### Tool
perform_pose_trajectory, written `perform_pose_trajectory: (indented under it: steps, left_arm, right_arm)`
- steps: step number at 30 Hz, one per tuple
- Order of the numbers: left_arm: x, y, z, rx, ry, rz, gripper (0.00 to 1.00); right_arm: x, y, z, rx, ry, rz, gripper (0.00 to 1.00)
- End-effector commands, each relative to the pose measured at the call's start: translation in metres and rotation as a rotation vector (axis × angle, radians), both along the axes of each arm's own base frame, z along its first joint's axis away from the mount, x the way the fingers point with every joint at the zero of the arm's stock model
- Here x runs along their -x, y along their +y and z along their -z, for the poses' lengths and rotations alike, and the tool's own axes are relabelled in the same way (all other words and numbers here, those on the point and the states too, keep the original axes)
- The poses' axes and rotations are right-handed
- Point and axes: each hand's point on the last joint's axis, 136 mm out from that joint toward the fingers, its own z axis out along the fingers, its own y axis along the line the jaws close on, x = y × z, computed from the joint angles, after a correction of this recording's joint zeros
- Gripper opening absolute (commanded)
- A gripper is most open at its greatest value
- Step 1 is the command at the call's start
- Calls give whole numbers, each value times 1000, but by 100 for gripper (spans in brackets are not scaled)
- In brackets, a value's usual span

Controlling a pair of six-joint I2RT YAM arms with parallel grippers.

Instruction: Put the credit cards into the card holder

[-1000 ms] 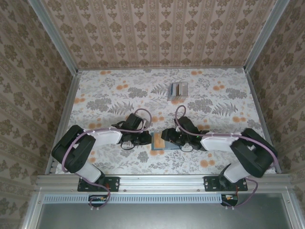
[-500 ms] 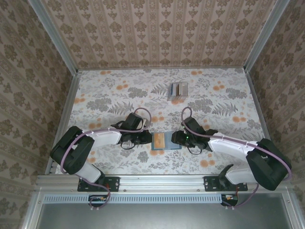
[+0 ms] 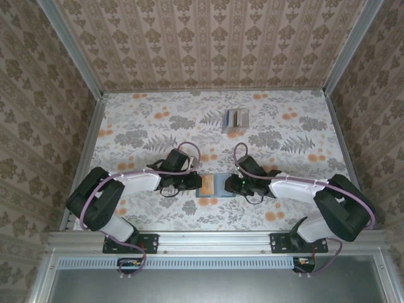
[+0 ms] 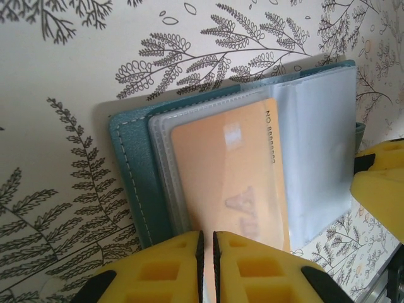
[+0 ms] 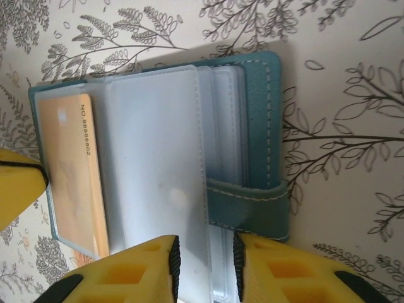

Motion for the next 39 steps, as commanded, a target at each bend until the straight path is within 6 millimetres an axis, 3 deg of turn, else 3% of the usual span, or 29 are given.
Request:
perform_pose_trajectory:
  steps: [1, 6, 12, 17, 21, 26, 30, 35, 39]
  left_arm:
    - [0, 3, -5, 5, -17, -8, 15]
    - [0, 3, -5, 8, -19, -6, 15]
    - [-2, 7, -12, 7, -44, -22, 15]
    - [-8, 16, -21, 7, -63, -57, 15]
    - [-17, 30, -28, -18, -68, -94, 16]
    - [-30, 49, -34, -22, -77, -154, 18]
    - [-32, 52, -35, 2, -69, -160, 25]
    - [-26, 41, -31, 51, -33, -121, 32]
    - [-26, 34, -28, 71, -36, -92, 35]
  right_arm:
    - [-3, 7, -13, -10, -13, -26, 31]
    - [-2, 8, -7, -1, -6, -36, 22]
    - [-3, 27, -9, -104, -8, -64, 24]
    - [-12, 55, -40, -261, -93, -115, 26]
    - [-20, 70, -52, -313, -124, -149, 25]
    - [-23, 100, -52, -374, -102, -214, 28]
    - [-17, 119, -53, -407, -83, -275, 37]
    - [-19, 87, -55, -252, -139, -259, 44]
    - [-19, 42, -51, -10, -195, -241, 49]
